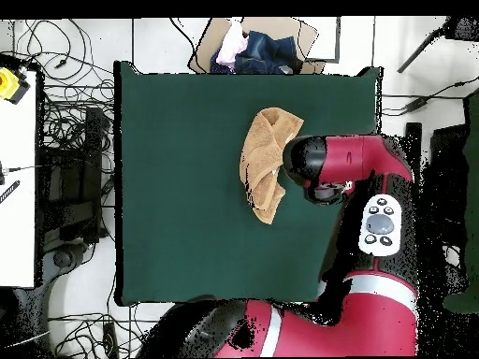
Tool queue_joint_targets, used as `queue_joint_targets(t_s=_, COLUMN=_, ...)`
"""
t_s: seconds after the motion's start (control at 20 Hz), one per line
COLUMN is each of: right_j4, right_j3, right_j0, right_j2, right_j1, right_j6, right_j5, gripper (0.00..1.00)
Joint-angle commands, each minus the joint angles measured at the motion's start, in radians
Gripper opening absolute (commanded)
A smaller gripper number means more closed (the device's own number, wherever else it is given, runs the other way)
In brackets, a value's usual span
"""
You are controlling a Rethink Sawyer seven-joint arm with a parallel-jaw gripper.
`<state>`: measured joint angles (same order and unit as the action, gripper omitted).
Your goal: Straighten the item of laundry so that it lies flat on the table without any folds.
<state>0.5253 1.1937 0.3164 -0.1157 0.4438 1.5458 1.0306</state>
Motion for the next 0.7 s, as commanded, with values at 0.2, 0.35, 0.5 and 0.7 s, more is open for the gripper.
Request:
queue_joint_targets(t_s=0.2, right_j4=-0.050, right_j3=0.126, right_j0=0.066, right_j2=0.142, right_j1=0.021, right_j6=-0.054, right_j5=-0.133, gripper=1.00)
queue_joint_targets(t_s=0.35, right_j4=-0.092, right_j3=0.156, right_j0=0.094, right_j2=0.178, right_j1=0.033, right_j6=-0.048, right_j5=-0.165, gripper=1.00)
queue_joint_targets(t_s=0.5, right_j4=-0.127, right_j3=0.187, right_j0=0.120, right_j2=0.215, right_j1=0.043, right_j6=-0.040, right_j5=-0.195, gripper=1.00)
queue_joint_targets(t_s=0.7, right_j4=-0.162, right_j3=0.221, right_j0=0.143, right_j2=0.248, right_j1=0.051, right_j6=-0.030, right_j5=-0.226, gripper=1.00)
